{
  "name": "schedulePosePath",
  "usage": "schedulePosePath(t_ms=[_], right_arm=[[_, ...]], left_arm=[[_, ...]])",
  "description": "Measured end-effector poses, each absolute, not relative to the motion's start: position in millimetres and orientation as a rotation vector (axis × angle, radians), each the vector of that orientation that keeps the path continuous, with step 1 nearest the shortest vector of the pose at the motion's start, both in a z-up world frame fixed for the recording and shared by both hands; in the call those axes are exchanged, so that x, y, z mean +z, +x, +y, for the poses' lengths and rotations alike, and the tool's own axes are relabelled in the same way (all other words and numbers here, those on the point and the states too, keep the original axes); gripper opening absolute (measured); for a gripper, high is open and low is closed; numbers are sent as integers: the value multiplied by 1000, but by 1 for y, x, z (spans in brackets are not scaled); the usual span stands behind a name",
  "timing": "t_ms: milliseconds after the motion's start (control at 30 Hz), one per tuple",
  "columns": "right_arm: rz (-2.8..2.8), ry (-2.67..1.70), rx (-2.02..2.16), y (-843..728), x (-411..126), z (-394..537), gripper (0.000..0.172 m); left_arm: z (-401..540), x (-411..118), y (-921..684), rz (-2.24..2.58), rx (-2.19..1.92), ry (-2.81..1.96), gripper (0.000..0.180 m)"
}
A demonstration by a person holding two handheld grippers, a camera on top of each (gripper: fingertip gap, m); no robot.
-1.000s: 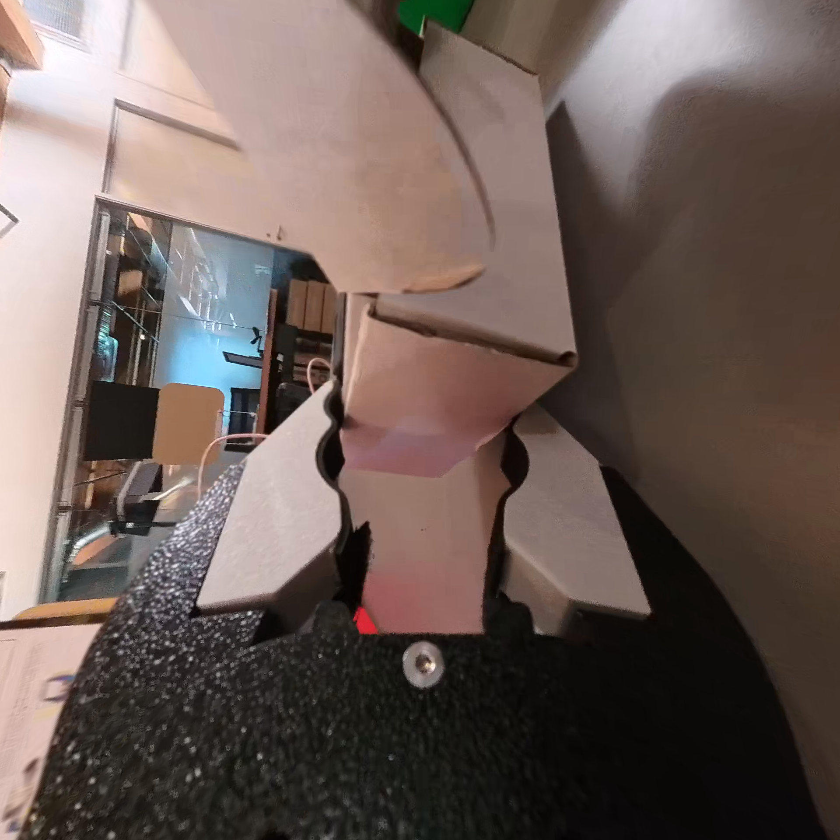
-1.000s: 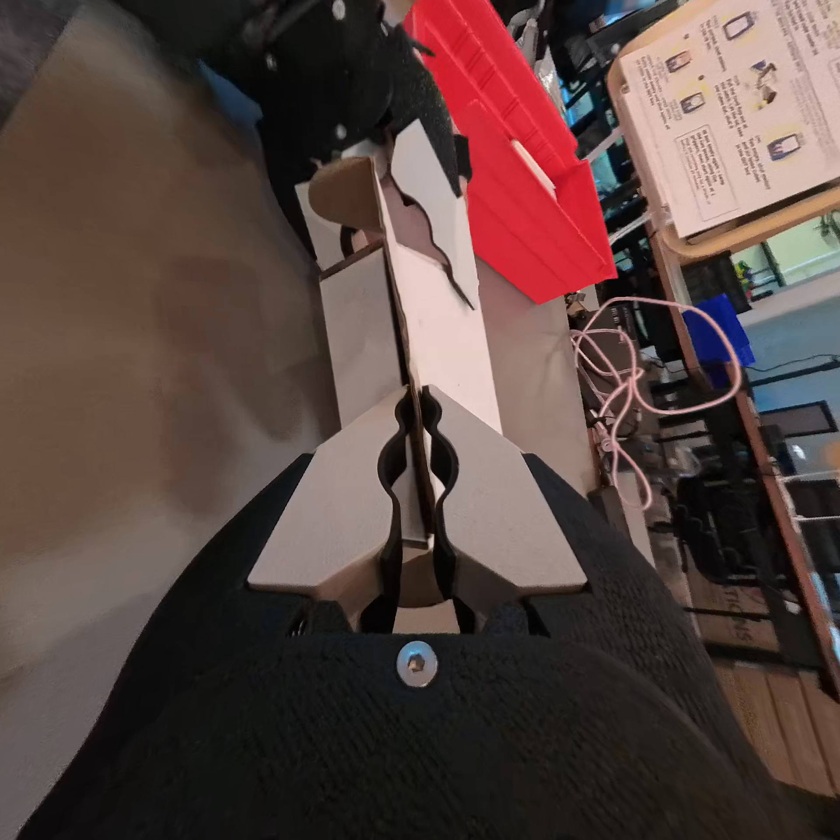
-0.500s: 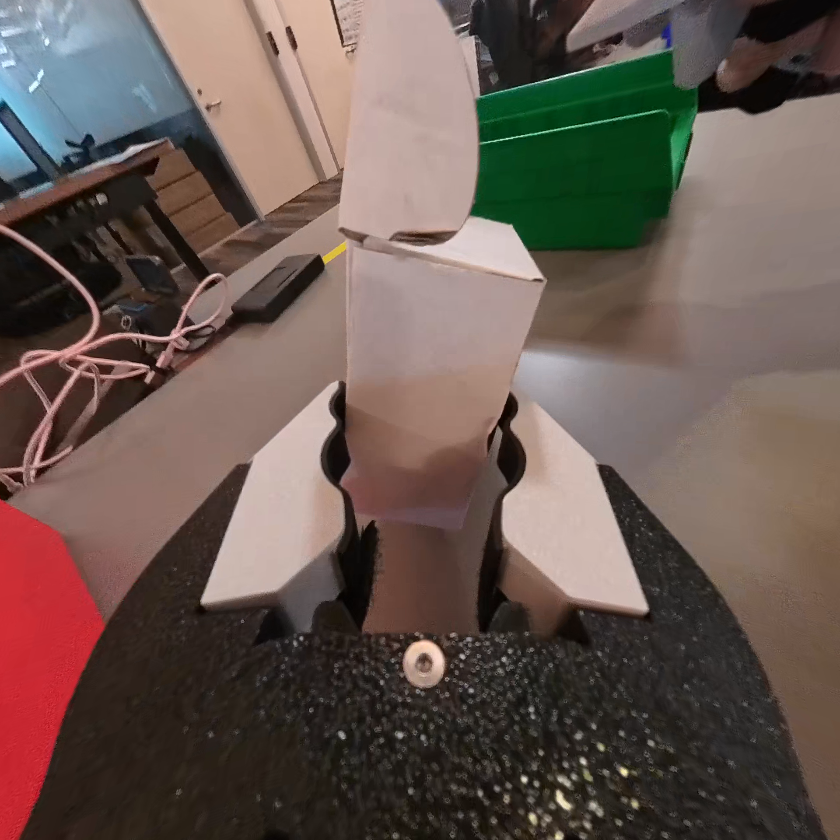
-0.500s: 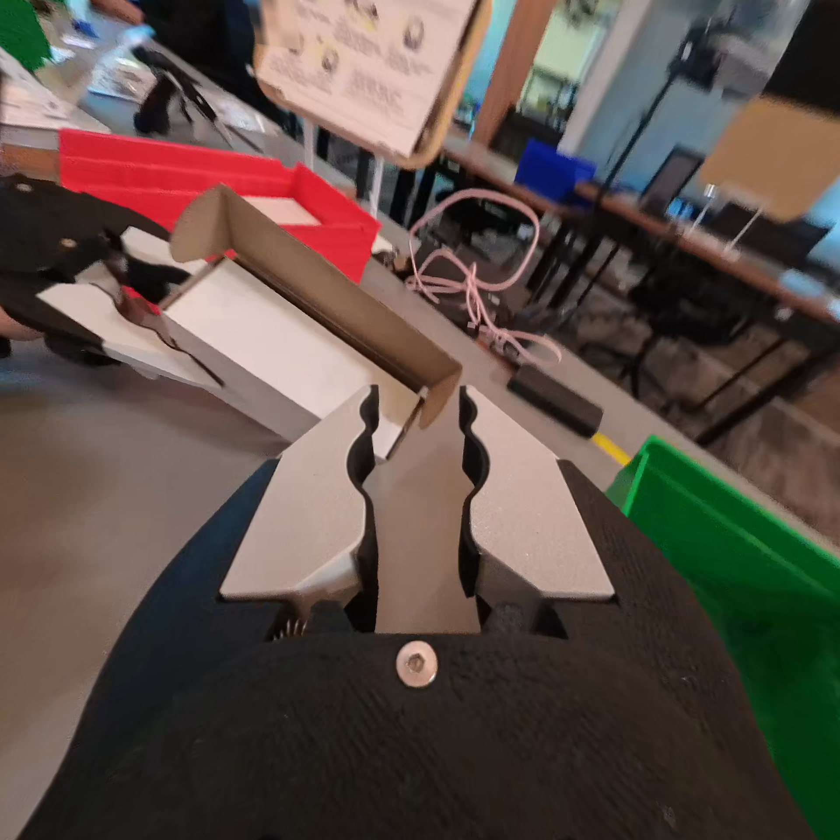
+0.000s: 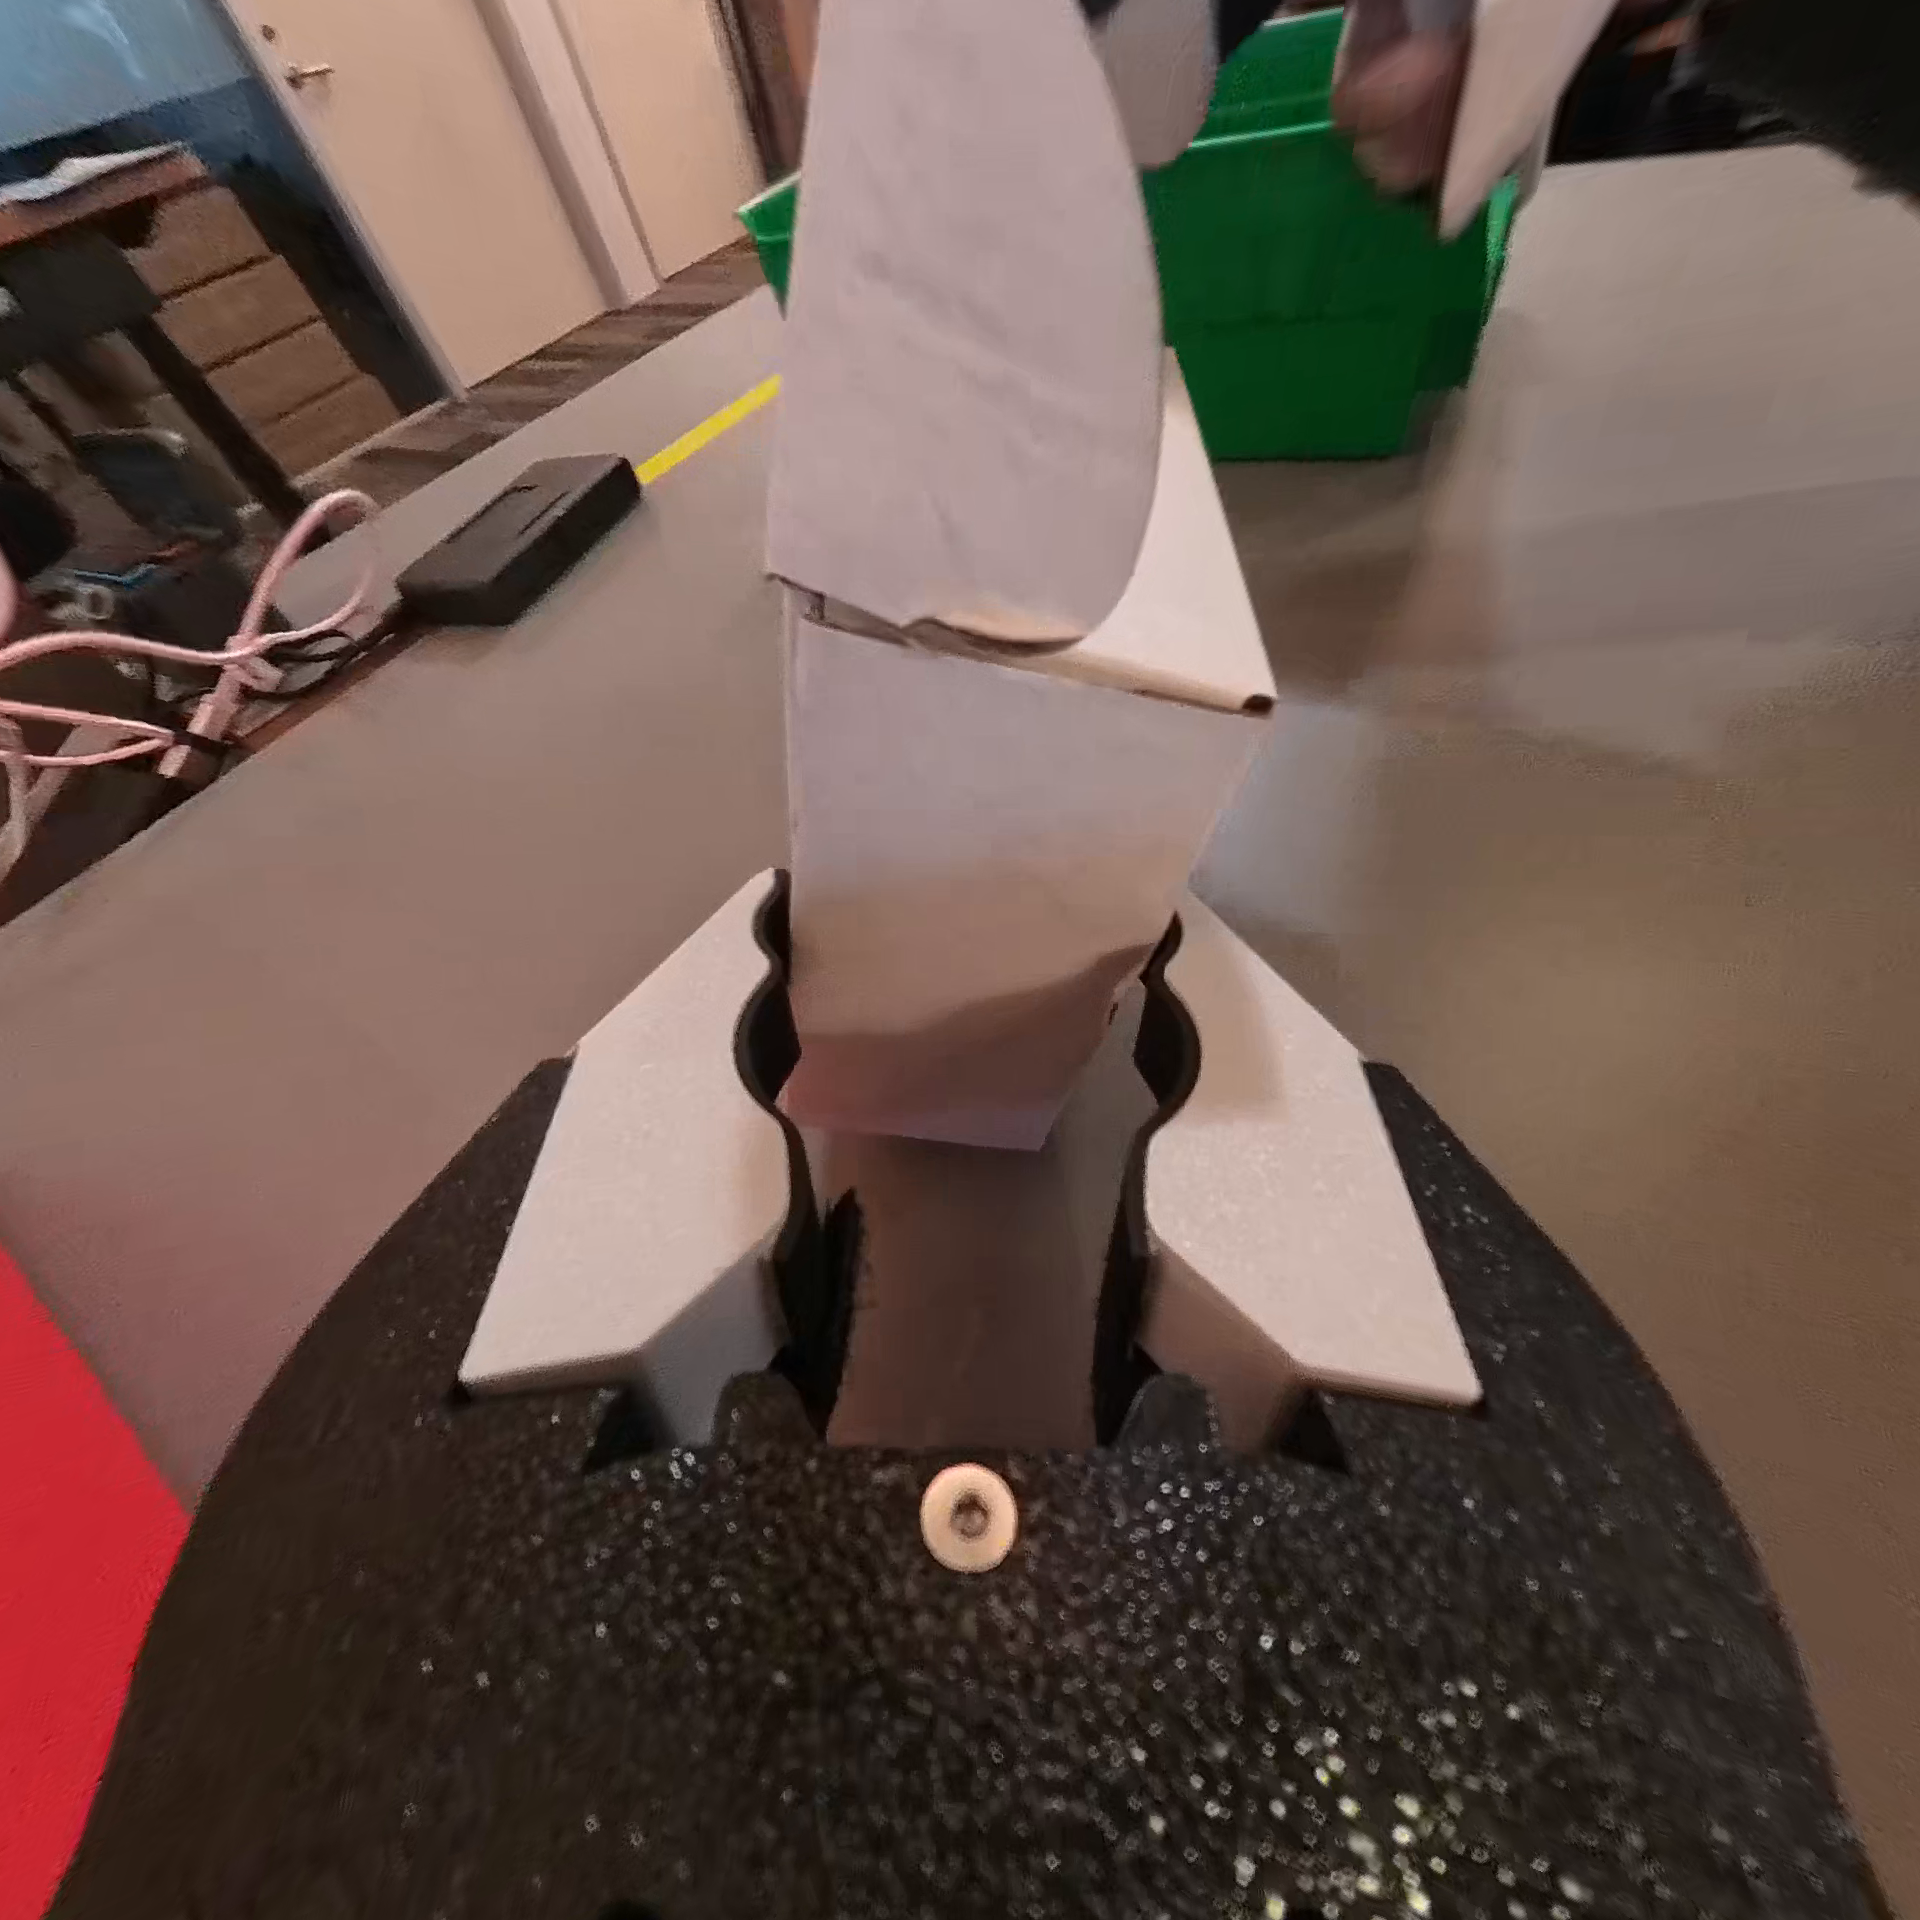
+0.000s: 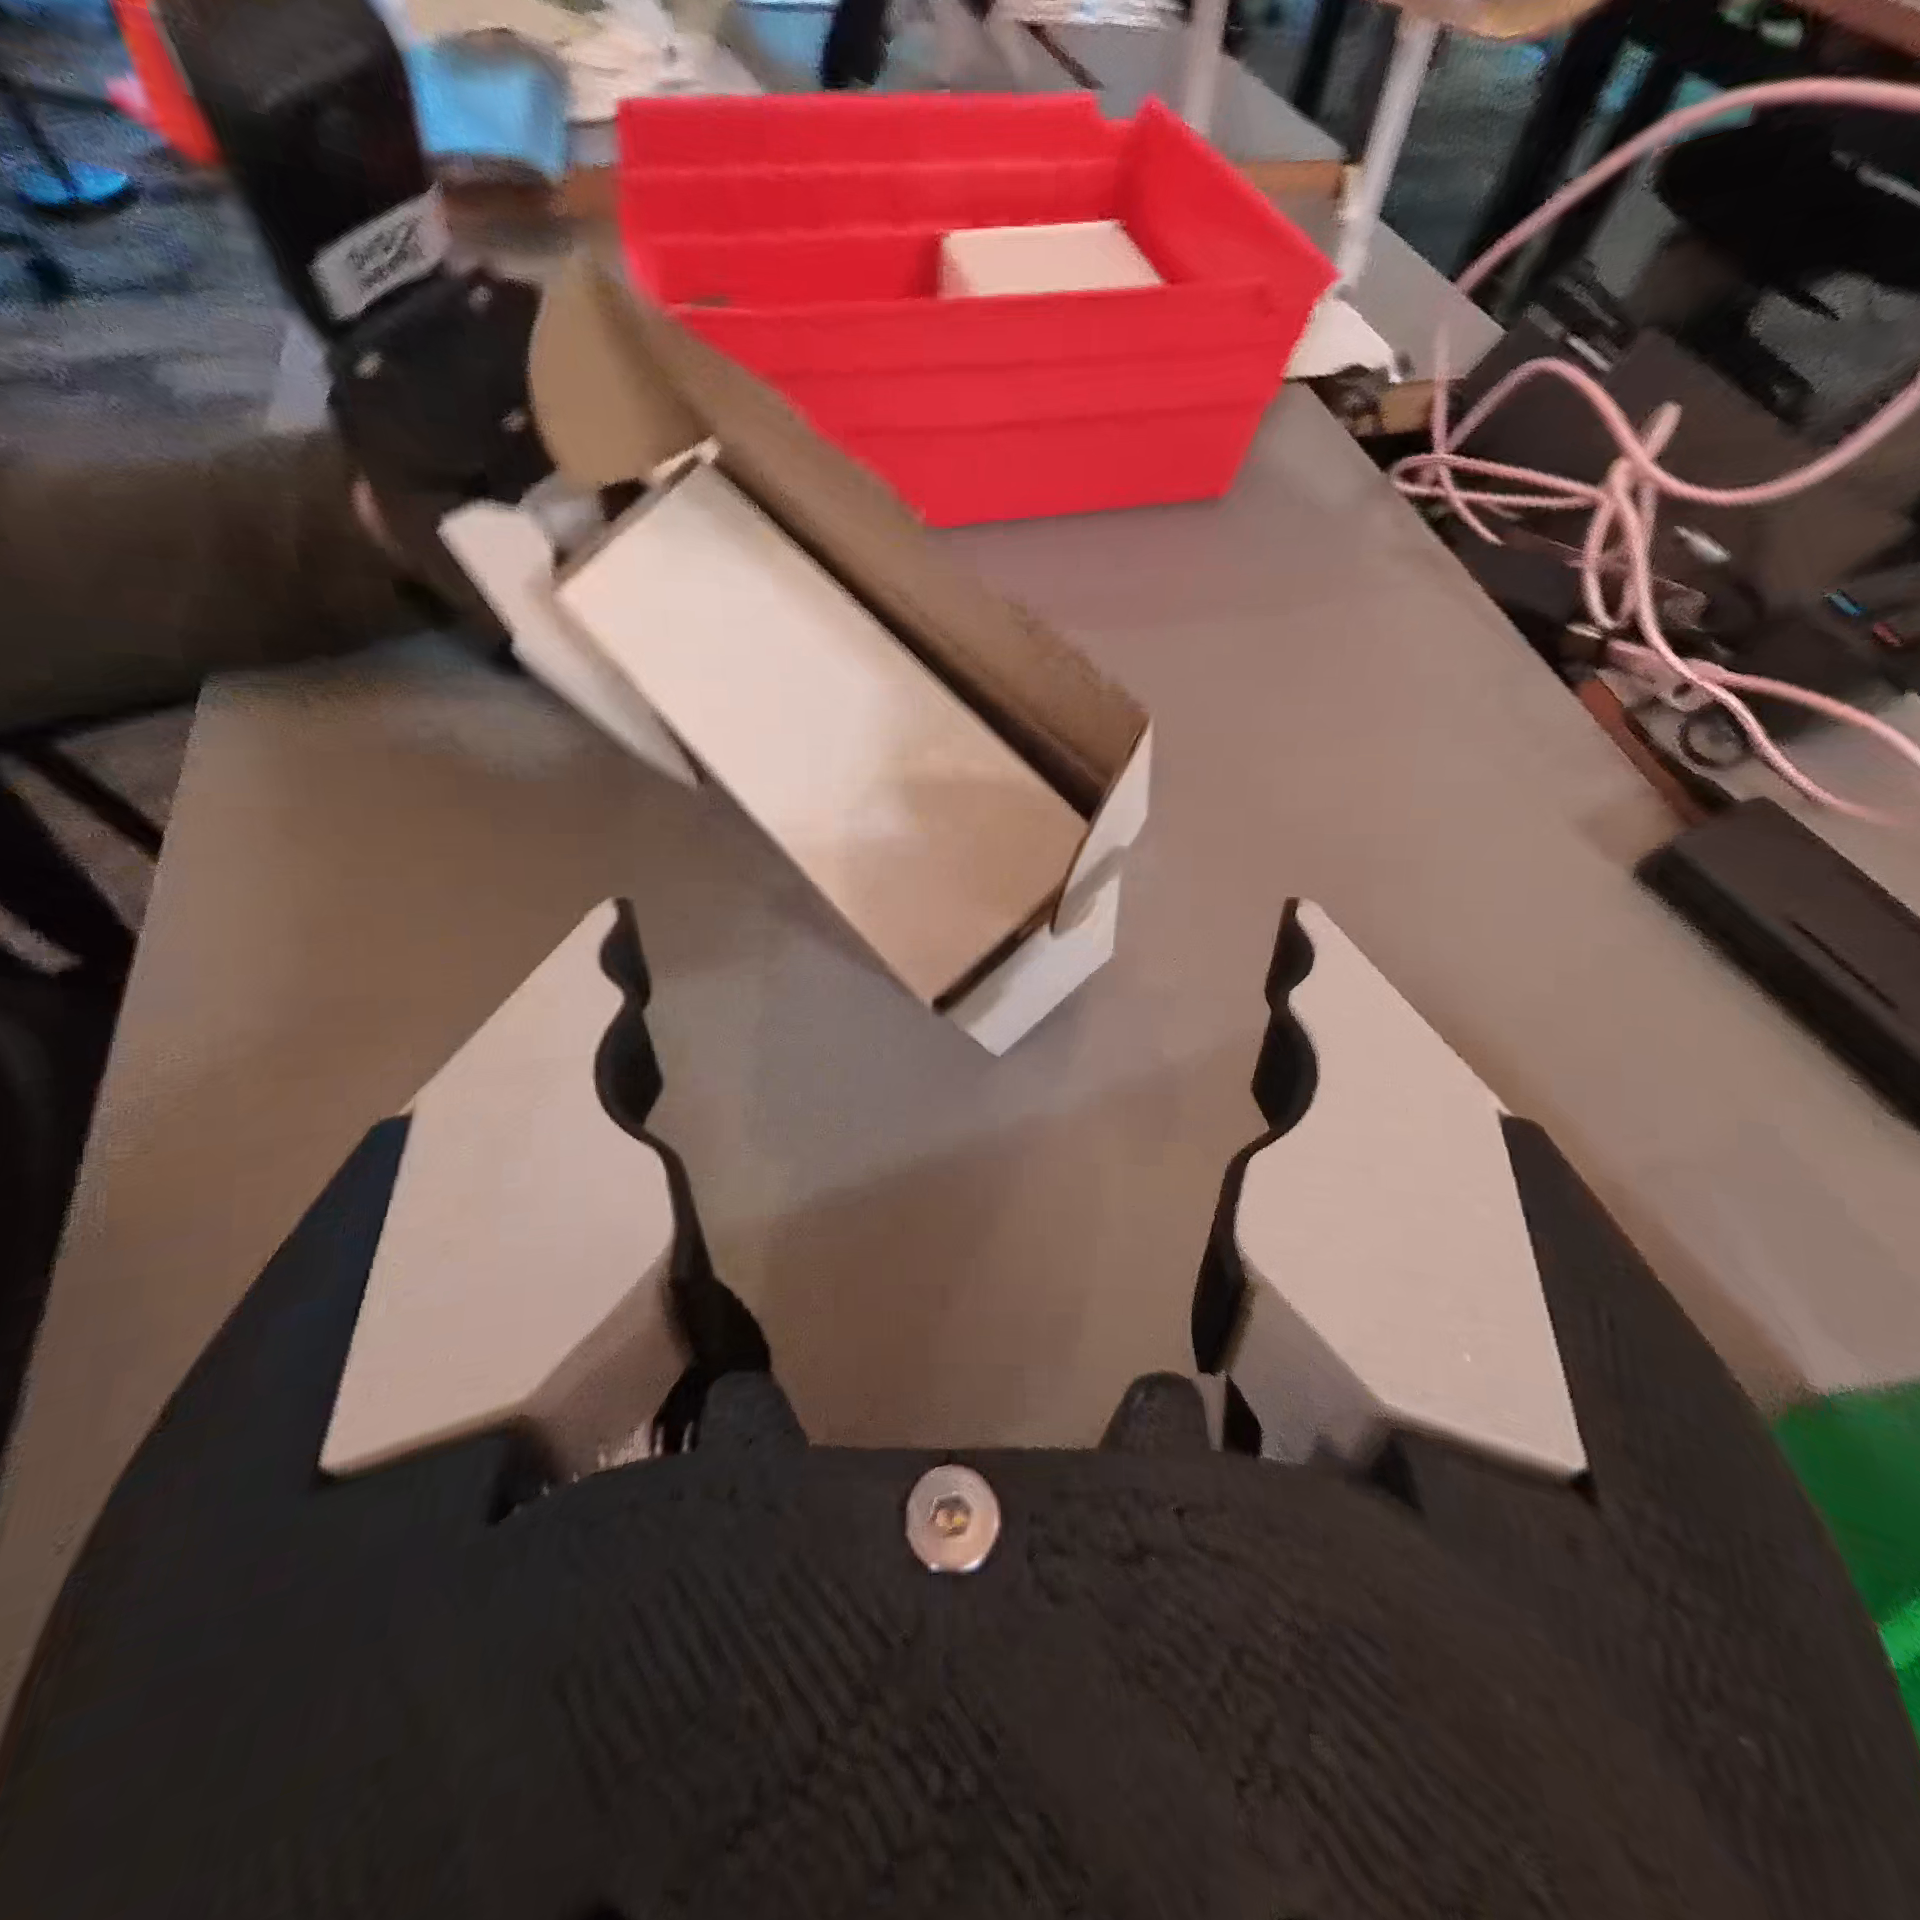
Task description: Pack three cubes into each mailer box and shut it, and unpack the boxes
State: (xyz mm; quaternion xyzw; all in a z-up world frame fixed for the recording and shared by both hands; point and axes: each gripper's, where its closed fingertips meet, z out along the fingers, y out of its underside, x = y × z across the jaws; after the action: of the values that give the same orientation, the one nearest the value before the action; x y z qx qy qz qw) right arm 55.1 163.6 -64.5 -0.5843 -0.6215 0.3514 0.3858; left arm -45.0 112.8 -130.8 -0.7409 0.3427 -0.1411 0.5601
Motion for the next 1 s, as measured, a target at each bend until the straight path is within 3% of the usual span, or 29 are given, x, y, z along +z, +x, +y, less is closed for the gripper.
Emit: schedulePosePath(t_ms=[100,300,367,433,500,667,833,867,933,967,1000], right_arm=[[-1683,-1438,831,54,-85,155,126],[-1714,-1461,887,29,-101,129,125],[-1714,-1435,965,25,-108,119,114],[-1721,-1370,1055,23,-110,109,83],[-1711,-1356,1082,24,-111,109,75],[-1744,-1311,1147,24,-109,99,74],[-1725,-1313,1190,22,-108,97,74],[-1707,-1331,1198,22,-108,98,75],[-1698,-1500,1213,27,-115,98,119],[-1691,-1610,1210,31,-117,98,134],[-1680,-1674,1200,36,-115,97,139]], left_arm=[[107,-130,-44,830,-493,-1744,65],[85,-131,-41,903,-681,-1727,65],[78,-126,-41,911,-730,-1693,65],[77,-120,-41,886,-757,-1666,66],[80,-111,-41,839,-742,-1604,67],[84,-118,-24,923,-590,-1589,105],[78,-121,-10,994,-582,-1562,77],[78,-121,-10,986,-596,-1578,76],[80,-122,-11,955,-606,-1608,75],[81,-122,-11,948,-598,-1616,75],[82,-123,-11,938,-586,-1625,75]])
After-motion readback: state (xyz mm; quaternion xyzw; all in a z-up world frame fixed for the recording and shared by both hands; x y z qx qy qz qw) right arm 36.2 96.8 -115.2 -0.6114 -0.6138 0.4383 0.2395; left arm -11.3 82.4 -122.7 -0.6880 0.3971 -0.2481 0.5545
